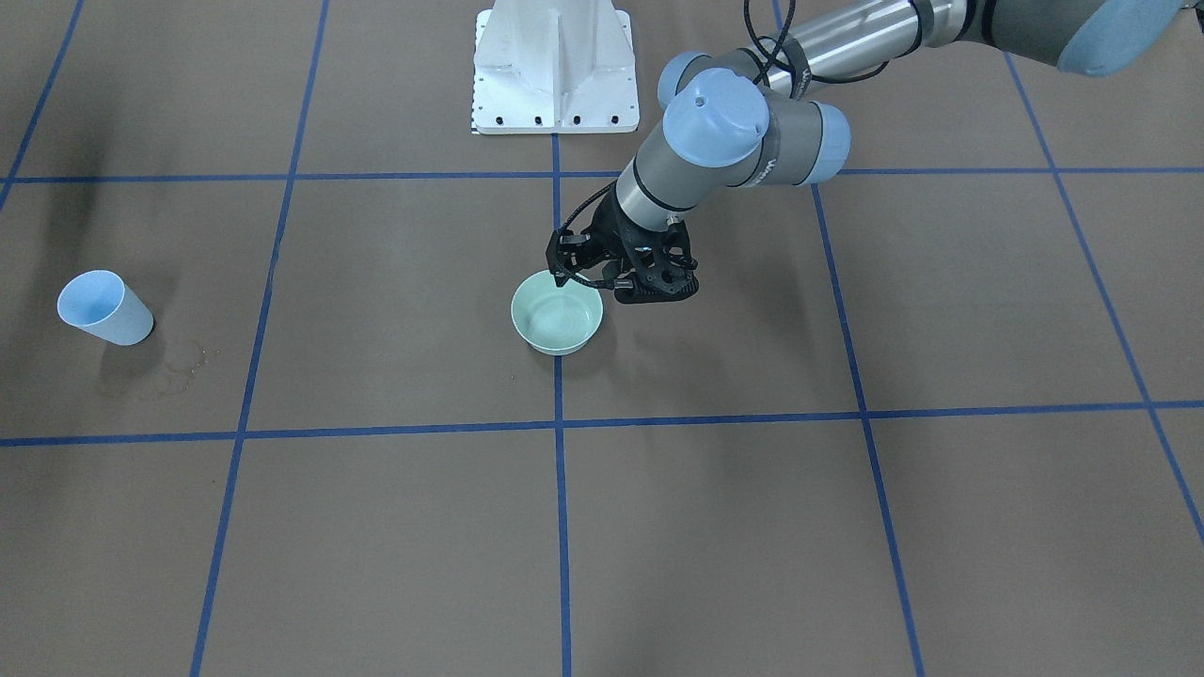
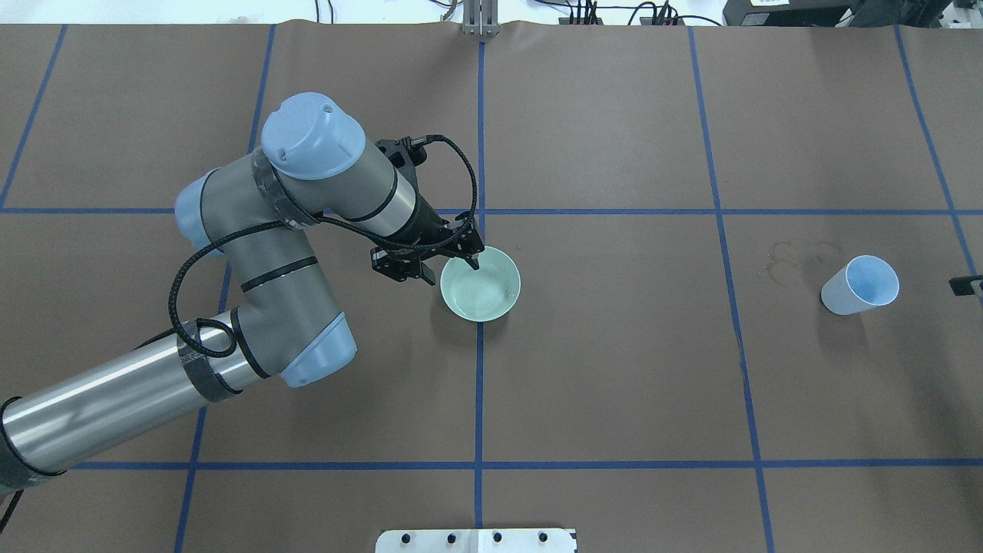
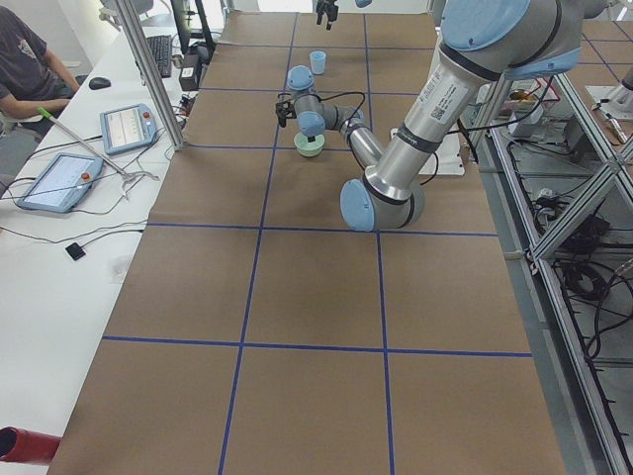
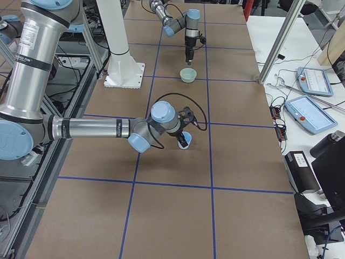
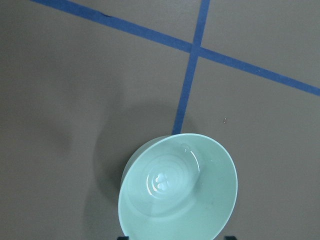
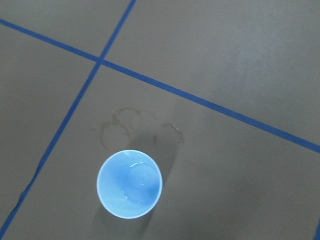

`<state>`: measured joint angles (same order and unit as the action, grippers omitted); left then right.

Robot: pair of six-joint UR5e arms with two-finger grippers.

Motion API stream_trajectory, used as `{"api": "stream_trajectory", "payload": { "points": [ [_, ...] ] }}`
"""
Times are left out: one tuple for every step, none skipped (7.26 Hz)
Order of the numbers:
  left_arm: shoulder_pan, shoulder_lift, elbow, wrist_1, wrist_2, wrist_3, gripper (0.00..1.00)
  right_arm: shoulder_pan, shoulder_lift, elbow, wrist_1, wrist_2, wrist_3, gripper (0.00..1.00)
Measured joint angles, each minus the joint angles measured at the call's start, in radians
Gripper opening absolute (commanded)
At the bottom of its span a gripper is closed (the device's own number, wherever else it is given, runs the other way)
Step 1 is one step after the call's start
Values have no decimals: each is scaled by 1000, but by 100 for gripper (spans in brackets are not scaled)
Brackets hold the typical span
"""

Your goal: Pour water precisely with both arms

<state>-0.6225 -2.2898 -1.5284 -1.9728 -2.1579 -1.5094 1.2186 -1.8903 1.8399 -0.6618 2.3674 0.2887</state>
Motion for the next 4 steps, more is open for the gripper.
{"api": "stream_trajectory", "payload": {
  "points": [
    [-5,3,0,0,1,0,70,-35,-21,-7,73,-51,12,100],
    [-7,6,0,0,1,1,70,-63,-31,-31,144,-96,21,100],
    [-8,7,0,-1,1,2,70,-90,-33,-85,234,-126,50,100],
    [-8,8,0,-2,1,2,71,-122,-31,-131,304,-155,101,100]
  ]
}}
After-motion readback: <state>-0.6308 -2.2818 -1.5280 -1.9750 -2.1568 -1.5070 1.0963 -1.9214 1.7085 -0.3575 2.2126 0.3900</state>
